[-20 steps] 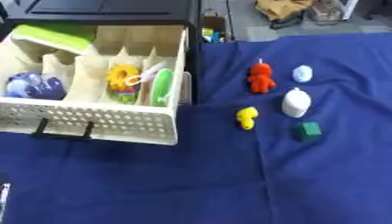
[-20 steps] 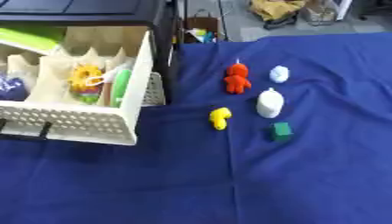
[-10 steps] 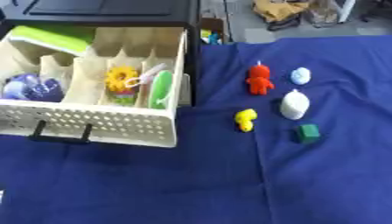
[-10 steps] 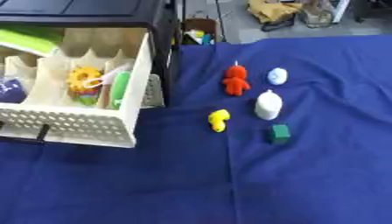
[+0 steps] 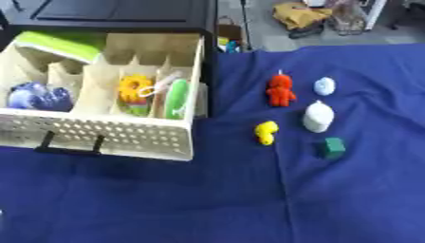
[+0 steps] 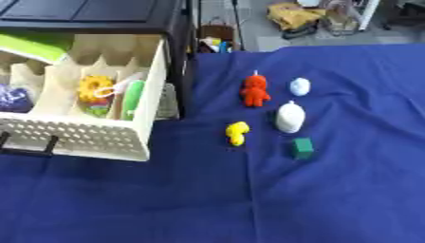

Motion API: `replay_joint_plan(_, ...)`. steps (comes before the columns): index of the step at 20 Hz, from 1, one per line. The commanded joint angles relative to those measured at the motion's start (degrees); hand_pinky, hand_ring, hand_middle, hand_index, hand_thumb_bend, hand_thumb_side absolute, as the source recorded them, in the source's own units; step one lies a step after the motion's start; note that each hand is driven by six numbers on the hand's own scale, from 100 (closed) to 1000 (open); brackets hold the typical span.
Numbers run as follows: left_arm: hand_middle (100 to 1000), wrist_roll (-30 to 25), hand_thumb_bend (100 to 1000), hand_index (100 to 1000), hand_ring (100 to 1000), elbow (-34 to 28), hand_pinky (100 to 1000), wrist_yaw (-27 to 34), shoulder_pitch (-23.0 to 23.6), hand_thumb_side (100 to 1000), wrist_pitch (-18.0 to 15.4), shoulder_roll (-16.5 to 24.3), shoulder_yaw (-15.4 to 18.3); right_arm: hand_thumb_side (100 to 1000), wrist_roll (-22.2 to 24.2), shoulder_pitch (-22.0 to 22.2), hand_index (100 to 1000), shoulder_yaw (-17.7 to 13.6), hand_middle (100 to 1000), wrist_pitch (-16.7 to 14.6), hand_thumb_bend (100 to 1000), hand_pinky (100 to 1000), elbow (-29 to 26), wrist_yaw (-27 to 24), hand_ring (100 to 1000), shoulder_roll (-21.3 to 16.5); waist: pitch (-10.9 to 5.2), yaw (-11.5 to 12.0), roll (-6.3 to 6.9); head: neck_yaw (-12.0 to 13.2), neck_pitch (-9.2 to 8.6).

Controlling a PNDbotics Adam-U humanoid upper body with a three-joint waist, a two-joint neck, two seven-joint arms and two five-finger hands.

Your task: Pick up objects from table and place into drawer.

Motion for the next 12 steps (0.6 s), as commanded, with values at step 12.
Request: replay_joint_plan(12,725,-1.0,418,818,711,-0.7,522,1.2,0.2,1000,-0.3,2.2,-0.4,880,9.7,-8.8,929,5.3,853,-9.3,380,796,18.8,8.9,854,3.1,-2.04,0.3,-0.07,-0.9,-0.57)
